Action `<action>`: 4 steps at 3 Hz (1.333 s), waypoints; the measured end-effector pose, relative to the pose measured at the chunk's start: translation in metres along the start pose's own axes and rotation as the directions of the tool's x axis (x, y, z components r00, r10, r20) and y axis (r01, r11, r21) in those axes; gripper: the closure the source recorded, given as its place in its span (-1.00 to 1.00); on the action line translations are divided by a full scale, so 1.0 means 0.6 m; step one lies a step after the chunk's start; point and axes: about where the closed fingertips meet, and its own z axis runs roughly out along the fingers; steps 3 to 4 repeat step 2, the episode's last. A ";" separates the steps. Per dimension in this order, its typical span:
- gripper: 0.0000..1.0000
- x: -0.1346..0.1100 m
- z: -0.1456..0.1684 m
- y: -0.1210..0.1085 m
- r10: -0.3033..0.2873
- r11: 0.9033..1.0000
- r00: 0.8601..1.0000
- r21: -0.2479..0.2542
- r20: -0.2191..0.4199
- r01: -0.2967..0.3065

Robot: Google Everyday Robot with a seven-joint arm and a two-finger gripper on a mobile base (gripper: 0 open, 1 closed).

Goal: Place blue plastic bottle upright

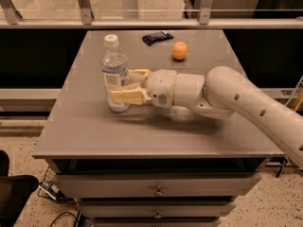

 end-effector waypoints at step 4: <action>-1.00 -0.002 0.005 0.005 -0.002 1.000 1.000 -0.007 0.000 0.002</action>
Offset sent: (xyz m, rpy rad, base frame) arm -0.0006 0.0017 0.0003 -0.0001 -0.0004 0.0030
